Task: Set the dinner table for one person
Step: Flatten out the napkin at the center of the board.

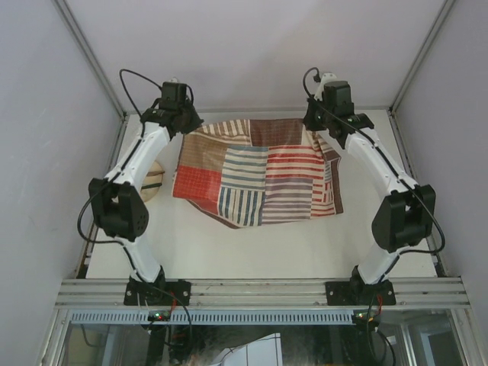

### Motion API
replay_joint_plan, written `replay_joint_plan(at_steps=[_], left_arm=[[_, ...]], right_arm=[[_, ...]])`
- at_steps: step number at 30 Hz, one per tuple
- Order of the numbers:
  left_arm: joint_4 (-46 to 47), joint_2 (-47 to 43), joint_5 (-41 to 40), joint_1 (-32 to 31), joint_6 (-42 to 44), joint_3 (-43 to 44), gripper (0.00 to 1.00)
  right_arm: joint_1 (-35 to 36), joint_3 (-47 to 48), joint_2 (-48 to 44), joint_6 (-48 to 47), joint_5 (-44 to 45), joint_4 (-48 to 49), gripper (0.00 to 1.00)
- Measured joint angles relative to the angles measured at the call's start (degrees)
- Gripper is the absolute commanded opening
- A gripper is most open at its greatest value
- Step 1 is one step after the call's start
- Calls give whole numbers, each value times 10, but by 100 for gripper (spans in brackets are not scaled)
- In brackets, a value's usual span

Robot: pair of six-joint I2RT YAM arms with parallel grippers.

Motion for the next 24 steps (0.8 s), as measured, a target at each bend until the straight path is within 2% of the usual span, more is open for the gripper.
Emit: replay_joint_plan(at_steps=[6,15,17,21,22,24], left_arm=[[-2,93,0,3,0,89,0],[-16,182,-2,10,1,170,2],[-17,197,-2,14,1,185,14],[-16,218,-3,26,5,205,62],[-16,223,-3,28,7,212,97],[-17,233,-5,32,11,226,100]], right_arm=[[-4,32,67,-6,0,30,0],[-9,89,169,-16,4,45,0],[-10,112,192,-20,6,45,0],[-10,155,234,-25,11,45,0],[-10,164,244,-26,13,45,0],[-11,179,259,-27,15,45,7]])
